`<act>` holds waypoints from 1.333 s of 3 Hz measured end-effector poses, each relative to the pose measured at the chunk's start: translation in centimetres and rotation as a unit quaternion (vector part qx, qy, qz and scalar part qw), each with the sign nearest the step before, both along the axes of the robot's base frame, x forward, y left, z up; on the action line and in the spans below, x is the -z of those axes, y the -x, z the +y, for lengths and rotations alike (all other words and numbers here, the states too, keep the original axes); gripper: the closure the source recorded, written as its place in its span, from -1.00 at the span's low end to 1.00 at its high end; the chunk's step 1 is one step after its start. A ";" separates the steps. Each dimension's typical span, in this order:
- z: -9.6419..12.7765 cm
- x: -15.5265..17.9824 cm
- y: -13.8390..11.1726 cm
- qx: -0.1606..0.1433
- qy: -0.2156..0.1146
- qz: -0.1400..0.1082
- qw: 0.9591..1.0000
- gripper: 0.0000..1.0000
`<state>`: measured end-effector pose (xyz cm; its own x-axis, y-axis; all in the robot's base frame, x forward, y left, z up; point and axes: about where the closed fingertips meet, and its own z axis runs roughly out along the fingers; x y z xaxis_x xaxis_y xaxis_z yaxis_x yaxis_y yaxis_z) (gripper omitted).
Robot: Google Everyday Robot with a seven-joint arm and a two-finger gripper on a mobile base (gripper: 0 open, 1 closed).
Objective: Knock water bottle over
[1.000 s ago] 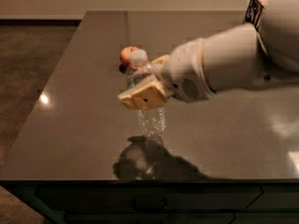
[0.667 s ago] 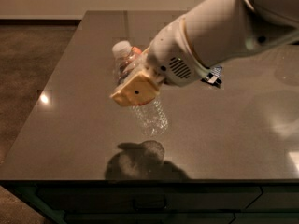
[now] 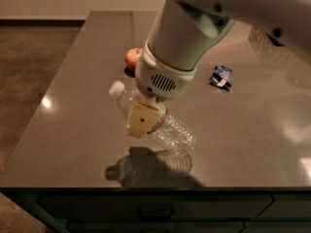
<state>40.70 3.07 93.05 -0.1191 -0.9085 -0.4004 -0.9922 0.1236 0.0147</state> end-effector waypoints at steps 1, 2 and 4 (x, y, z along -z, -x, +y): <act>-2.4 2.9 -1.9 -0.012 0.098 -0.008 0.995 1.00; -5.0 4.1 -4.5 -0.010 0.176 -0.038 0.984 0.66; -7.6 5.5 -7.4 -0.020 0.250 -0.057 0.966 -0.28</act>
Offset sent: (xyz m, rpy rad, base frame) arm 0.0821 -0.0882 -0.0513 -0.5736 -0.1512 0.0123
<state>48.08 -4.57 87.52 -0.0605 -0.9948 0.0815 -0.9879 0.0481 -0.1473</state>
